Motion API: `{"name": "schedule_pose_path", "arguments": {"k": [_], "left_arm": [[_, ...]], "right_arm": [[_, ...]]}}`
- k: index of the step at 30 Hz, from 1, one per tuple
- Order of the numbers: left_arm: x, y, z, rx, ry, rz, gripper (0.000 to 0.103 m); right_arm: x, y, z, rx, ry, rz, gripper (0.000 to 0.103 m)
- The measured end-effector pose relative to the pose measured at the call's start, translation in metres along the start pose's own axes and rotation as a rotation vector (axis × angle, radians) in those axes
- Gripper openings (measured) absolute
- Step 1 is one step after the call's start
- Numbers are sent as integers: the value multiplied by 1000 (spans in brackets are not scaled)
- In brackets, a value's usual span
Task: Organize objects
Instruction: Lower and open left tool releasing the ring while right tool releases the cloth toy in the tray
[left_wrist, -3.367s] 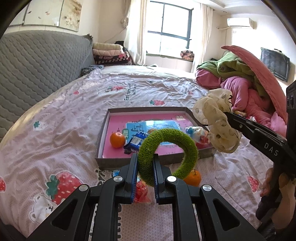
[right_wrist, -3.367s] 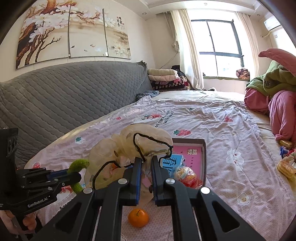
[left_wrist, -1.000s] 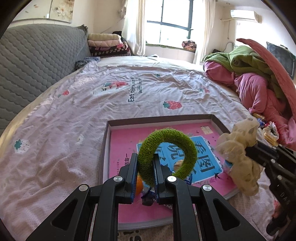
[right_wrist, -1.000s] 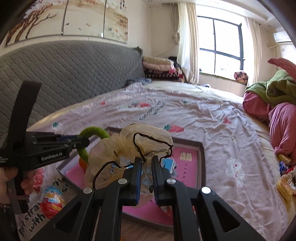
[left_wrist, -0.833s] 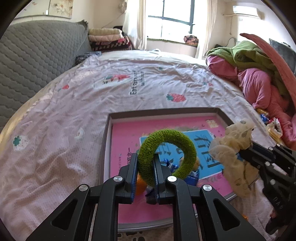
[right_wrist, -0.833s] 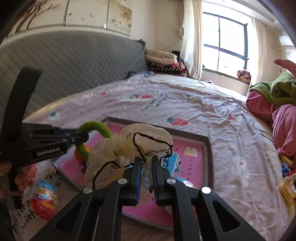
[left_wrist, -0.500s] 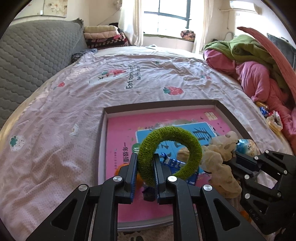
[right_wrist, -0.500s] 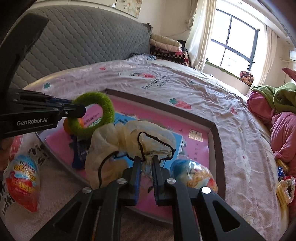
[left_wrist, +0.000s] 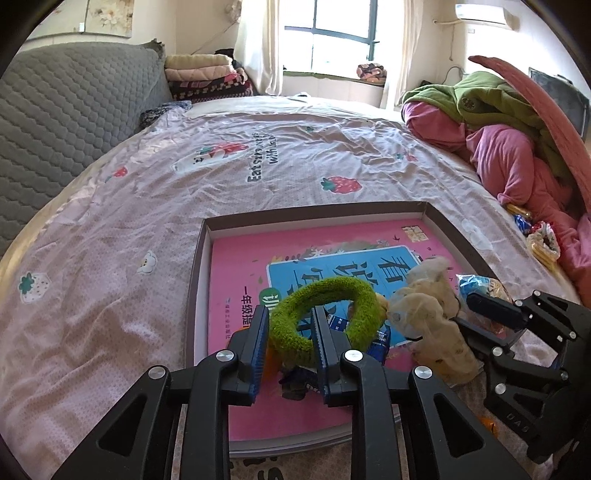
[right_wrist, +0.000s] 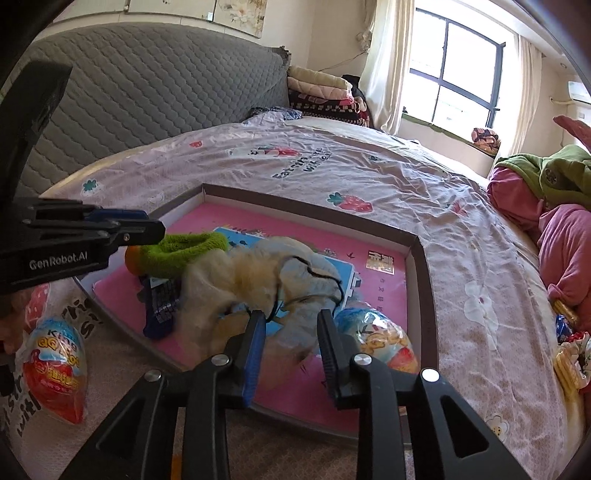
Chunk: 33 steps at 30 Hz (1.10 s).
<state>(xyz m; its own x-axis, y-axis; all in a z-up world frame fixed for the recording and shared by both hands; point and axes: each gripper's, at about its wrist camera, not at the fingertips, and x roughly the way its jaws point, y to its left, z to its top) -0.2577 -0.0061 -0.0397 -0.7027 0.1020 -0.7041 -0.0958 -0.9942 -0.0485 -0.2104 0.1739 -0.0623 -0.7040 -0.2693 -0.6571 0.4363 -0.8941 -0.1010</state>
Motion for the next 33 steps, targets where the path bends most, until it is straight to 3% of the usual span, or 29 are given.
{"name": "schedule_pose_path", "arguments": {"k": [7,15,19,23,28,33], "left_arm": [[-6,1,2,-15,-13,-3,31],[-19,-1,2,-20,-36,-5,39],[-25,-2,2,-22,-48,-2,49],[-33,-2,0,-31,-54,-2,50],[-43,-2,-3,-41,-59,2,51],[-55,-3,-5,-43,-73,2,59]], "right_arm": [[-8,-12,6,48,-32,15,52],[-17,-20,10,79,-63,17,52],[-26,-18,12,72,-93,24,53],[-33,-15,13,64,-114,29,61],[-42,-13,14,67,-135,40,61],[-50,-13,15,73,-153,40,63]]}}
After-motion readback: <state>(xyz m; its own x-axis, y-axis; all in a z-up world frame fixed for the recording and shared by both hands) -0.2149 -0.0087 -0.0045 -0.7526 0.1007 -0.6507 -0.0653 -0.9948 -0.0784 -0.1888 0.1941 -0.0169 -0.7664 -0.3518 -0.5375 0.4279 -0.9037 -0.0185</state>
